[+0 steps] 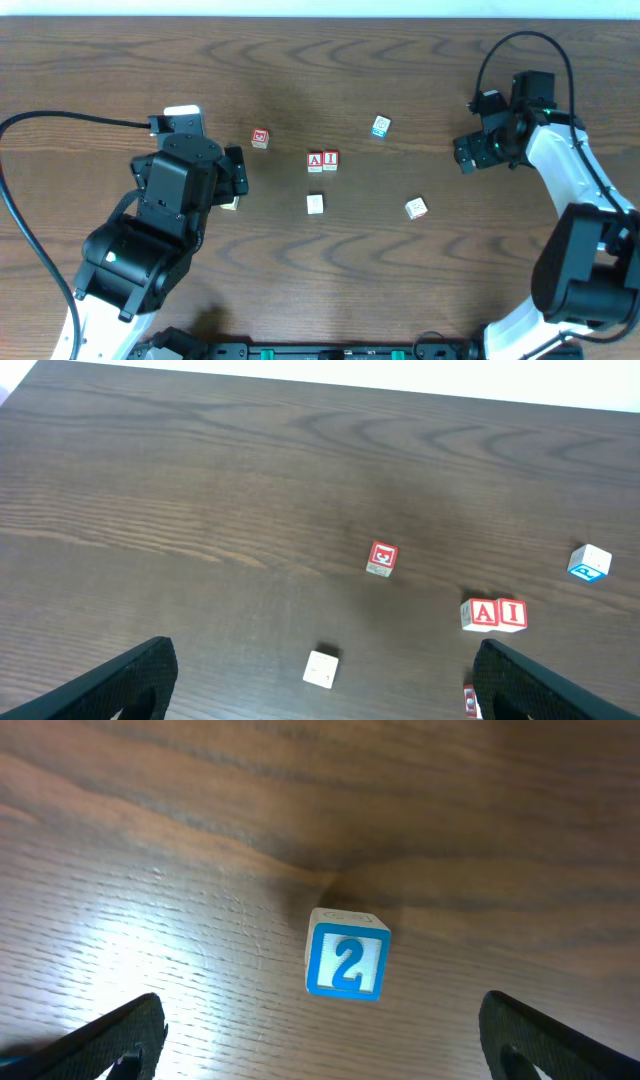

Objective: Spell out Ai2
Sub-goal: 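Lower the right gripper onto the blue '2' block and close, then lift the '2' block and carry it left toward 'AI'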

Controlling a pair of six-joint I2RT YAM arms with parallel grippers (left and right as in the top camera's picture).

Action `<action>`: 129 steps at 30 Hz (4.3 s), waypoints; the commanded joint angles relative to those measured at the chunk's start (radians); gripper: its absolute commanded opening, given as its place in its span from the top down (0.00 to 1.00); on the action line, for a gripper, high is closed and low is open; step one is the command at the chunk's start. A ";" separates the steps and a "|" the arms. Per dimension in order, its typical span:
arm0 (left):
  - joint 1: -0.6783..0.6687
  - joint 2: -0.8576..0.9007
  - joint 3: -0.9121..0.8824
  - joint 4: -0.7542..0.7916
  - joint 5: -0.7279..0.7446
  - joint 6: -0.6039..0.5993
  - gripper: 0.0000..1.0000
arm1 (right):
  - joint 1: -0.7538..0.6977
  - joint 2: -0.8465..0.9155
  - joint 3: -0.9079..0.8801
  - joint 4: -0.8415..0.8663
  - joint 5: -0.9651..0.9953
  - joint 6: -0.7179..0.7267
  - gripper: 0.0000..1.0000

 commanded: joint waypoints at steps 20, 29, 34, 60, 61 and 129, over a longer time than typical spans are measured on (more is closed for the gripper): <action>0.003 0.002 0.002 -0.003 -0.022 -0.004 0.04 | -0.047 0.097 0.020 0.043 -0.016 -0.126 0.16; 0.003 0.002 0.002 -0.003 -0.021 -0.011 0.05 | -0.047 0.131 0.020 0.062 -0.024 -0.140 0.23; 0.003 0.002 0.002 -0.003 -0.018 -0.012 0.05 | -0.047 0.140 0.020 0.083 -0.024 -0.142 0.29; 0.003 0.002 0.002 -0.003 -0.014 -0.021 0.05 | -0.046 0.144 0.020 0.135 -0.043 -0.141 0.69; 0.003 0.002 0.002 -0.003 -0.014 -0.029 0.05 | -0.046 0.144 0.020 0.135 -0.043 -0.141 0.70; 0.042 -0.198 0.002 -0.288 -0.130 -0.083 0.05 | 0.686 0.212 0.248 -0.100 0.228 0.826 0.99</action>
